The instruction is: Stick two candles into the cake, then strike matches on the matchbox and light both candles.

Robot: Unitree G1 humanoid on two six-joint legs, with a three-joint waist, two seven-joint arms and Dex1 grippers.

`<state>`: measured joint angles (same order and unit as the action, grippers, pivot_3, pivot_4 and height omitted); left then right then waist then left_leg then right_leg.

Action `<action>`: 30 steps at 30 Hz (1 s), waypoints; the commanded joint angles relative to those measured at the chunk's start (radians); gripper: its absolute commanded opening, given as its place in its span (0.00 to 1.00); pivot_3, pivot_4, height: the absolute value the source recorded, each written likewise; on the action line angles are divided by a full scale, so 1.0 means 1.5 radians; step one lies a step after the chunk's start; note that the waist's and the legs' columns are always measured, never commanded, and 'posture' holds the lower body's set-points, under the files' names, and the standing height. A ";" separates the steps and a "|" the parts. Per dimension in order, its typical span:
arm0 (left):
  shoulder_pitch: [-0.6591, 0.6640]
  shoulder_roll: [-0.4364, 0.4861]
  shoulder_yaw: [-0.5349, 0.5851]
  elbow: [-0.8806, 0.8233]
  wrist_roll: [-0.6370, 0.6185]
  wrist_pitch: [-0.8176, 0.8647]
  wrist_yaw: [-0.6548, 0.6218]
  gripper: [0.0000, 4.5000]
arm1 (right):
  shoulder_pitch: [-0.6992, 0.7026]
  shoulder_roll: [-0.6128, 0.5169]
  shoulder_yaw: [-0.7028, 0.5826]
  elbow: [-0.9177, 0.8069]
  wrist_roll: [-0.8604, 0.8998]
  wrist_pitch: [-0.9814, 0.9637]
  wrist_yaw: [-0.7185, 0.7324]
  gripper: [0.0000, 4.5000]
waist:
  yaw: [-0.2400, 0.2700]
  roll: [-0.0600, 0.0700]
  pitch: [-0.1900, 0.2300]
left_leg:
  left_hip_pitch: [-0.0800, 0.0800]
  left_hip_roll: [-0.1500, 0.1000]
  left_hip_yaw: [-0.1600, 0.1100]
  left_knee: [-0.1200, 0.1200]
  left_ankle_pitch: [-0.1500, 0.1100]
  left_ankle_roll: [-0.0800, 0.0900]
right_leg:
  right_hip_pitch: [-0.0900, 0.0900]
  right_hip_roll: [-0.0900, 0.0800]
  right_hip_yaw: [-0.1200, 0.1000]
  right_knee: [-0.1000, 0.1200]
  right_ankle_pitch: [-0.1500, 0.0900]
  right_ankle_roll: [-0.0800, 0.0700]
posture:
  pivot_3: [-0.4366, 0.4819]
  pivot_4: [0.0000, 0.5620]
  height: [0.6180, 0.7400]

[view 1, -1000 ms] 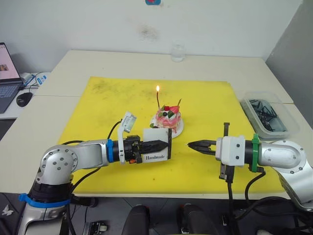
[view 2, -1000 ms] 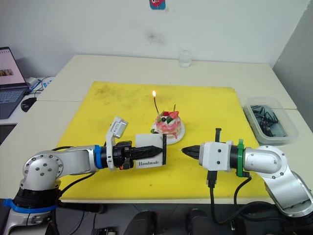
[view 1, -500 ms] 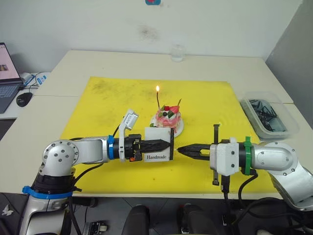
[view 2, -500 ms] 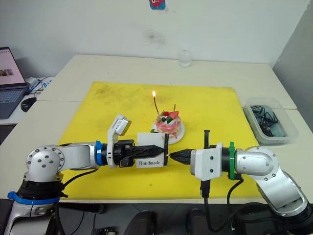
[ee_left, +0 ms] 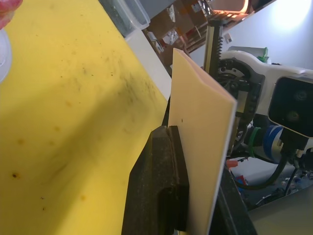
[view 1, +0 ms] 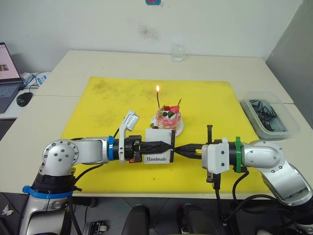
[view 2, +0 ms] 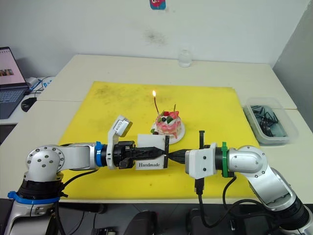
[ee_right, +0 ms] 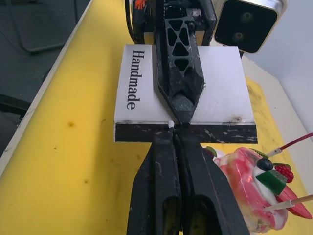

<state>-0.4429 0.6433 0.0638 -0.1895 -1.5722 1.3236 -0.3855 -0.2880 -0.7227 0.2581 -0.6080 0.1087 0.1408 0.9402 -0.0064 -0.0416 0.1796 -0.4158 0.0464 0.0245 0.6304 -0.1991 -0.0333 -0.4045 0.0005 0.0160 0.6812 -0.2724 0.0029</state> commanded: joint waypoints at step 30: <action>0.002 0.017 0.001 -0.012 0.001 0.005 -0.026 0.00 | 0.040 -0.025 -0.056 -0.010 0.027 -0.057 0.013 0.01 | 0.000 0.000 0.000 | 0.000 0.000 0.000 0.000 0.000 0.000 | 0.000 0.000 0.000 0.000 0.000 0.000 | 0.48 0.27 1.00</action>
<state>-0.4392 0.6581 0.0637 -0.1895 -1.5688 1.3285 -0.4060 -0.2344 -0.7464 0.2107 -0.5866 0.1247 0.0738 0.9488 -0.0058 -0.0416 0.1796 -0.4158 0.0463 0.0246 0.6304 -0.1991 -0.0333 -0.4044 0.0004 0.0162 0.6812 -0.2724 0.0029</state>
